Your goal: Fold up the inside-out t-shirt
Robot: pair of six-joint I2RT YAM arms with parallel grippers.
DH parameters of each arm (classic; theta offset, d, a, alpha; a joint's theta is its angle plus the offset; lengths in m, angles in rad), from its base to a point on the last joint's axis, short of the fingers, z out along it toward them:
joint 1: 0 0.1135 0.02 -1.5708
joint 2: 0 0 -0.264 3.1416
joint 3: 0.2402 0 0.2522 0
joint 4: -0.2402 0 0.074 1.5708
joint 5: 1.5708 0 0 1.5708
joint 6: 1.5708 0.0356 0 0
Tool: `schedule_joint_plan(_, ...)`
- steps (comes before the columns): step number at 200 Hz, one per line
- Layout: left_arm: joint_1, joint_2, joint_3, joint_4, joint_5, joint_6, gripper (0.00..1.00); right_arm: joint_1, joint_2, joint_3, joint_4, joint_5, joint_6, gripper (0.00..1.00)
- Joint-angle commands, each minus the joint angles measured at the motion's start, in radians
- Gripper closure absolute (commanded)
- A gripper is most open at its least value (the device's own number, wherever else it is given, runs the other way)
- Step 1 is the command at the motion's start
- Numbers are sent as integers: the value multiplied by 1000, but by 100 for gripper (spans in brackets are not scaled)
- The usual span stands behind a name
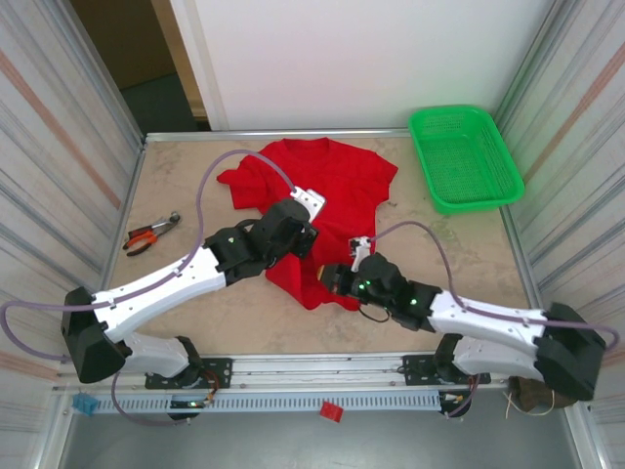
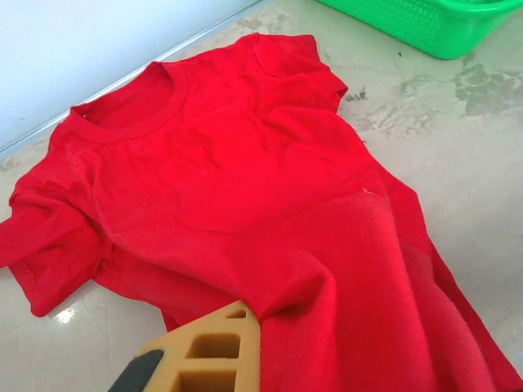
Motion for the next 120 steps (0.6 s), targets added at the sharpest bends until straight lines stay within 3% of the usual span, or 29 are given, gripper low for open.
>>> schedule_joint_plan(1,-10,-18,62,-51,43,-10,100,7,104,98,188,70,-96,100)
schedule_joint_plan(50,-12,14,126,-97,69,-25,100,118,250,166,238,176,-251,100)
schedule_joint_plan(77,-13,13,155,-101,79,-33,100,127,343,117,333,197,-310,100)
schedule_joint_plan(120,-14,13,207,-126,117,-28,100,116,482,127,279,254,-377,100)
